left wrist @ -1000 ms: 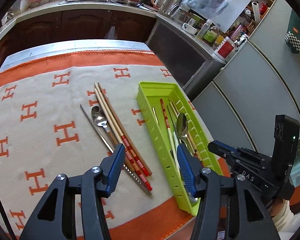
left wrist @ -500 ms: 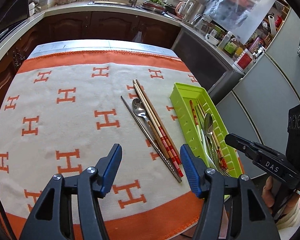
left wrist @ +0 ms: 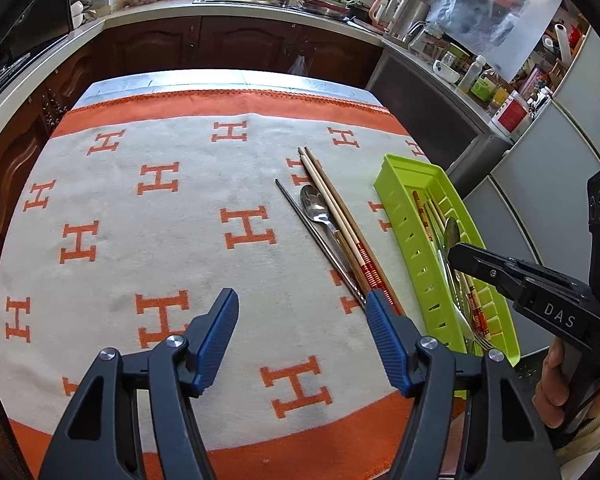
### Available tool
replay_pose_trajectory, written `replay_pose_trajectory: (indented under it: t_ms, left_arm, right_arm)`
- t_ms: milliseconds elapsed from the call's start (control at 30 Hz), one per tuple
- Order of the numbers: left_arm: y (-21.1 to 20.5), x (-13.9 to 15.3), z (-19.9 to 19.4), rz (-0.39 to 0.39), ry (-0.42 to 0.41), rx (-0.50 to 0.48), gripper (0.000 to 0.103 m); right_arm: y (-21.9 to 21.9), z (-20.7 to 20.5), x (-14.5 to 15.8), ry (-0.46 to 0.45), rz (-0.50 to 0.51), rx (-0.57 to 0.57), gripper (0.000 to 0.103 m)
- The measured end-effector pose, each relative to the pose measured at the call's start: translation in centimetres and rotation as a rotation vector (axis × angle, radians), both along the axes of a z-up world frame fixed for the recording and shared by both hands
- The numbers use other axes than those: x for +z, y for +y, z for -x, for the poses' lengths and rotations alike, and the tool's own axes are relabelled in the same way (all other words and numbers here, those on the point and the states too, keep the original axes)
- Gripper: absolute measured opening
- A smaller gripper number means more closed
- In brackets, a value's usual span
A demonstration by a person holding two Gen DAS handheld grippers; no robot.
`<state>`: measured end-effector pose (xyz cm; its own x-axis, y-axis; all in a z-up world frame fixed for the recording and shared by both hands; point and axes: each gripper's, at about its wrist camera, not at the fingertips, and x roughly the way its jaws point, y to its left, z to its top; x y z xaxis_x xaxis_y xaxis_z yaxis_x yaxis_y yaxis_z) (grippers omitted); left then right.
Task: Organize utensils
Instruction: 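Move the right gripper over the wooden-handled spoon on the cloth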
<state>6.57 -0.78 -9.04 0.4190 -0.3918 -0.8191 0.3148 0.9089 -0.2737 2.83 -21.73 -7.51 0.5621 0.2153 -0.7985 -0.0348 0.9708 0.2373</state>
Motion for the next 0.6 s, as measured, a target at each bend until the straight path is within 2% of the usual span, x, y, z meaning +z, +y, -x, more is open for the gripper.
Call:
replay_pose_trajectory:
  t_ms: [233, 367, 600]
  left_arm:
    - [0.6, -1.6, -0.8, -0.019, 0.036, 0.018, 0.069]
    - [0.9, -2.6, -1.2, -0.024, 0.069, 0.029, 0.069]
    - [1.3, -3.9, -1.7, -0.026, 0.098, 0.041, 0.069]
  right_arm:
    - [0.3, -2.0, -1.9, 0.058, 0.014, 0.017, 0.008]
    - [0.6, -2.8, -2.9, 0.088, 0.003, 0.023, 0.025]
    - [2.6, -4.0, -4.0, 0.089, 0.067, 0.096, 0.025]
